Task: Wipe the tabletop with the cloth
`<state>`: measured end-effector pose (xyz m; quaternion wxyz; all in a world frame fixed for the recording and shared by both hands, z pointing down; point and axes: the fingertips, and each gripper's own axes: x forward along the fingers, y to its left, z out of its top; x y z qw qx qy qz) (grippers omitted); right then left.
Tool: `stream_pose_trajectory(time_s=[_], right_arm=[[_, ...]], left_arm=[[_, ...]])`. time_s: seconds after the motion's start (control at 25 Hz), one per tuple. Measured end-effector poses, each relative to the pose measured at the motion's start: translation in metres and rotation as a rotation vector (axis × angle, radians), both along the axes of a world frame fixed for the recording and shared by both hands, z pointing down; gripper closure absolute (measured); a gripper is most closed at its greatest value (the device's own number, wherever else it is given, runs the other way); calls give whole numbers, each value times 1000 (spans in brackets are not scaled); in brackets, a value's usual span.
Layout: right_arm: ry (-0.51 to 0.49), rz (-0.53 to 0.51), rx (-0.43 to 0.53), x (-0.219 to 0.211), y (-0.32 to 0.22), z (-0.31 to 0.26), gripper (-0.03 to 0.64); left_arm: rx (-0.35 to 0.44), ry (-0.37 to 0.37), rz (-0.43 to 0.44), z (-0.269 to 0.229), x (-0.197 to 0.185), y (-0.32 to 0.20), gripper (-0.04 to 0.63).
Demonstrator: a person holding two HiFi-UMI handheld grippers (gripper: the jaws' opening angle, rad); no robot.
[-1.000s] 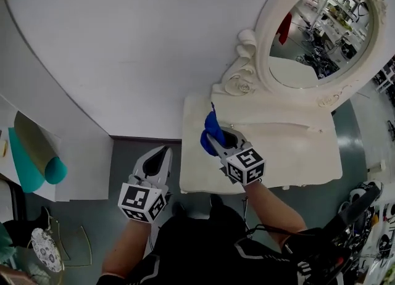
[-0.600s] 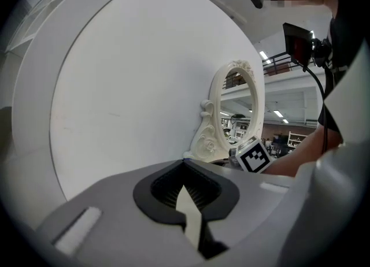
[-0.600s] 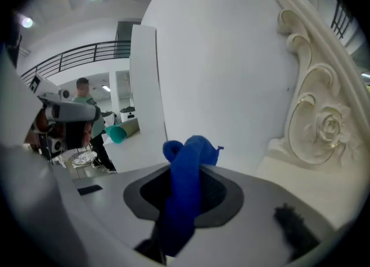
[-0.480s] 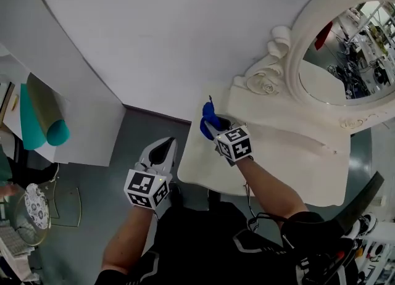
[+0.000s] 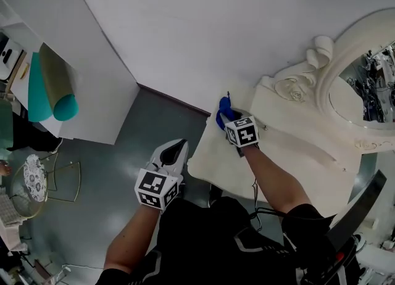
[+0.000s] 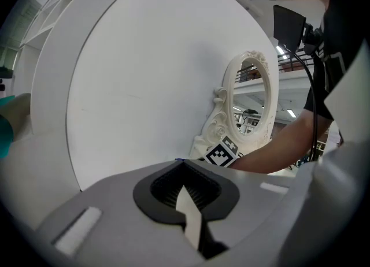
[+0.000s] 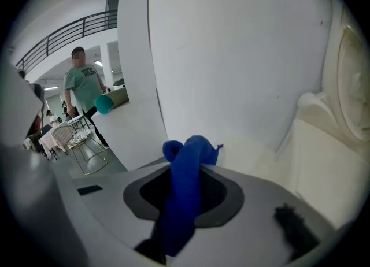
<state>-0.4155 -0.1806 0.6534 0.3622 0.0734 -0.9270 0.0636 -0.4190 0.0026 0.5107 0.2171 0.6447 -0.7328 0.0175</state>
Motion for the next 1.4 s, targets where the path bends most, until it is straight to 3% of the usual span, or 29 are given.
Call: stream_pose_trajectory(time_s=[0.44, 0.72, 1.16, 1.4], right_arm=[[73, 23, -53, -3, 3, 25, 517], [121, -103, -77, 8, 59, 26, 517], [192, -372, -142, 52, 195, 26, 517], [191, -412, -266, 71, 226, 23, 517]], left_arm=[[-25, 26, -23, 13, -6, 13, 586], [-17, 17, -11, 10, -7, 24, 586], [-22, 7, -25, 15, -4, 40, 586], [-42, 15, -37, 20, 2, 51, 586]])
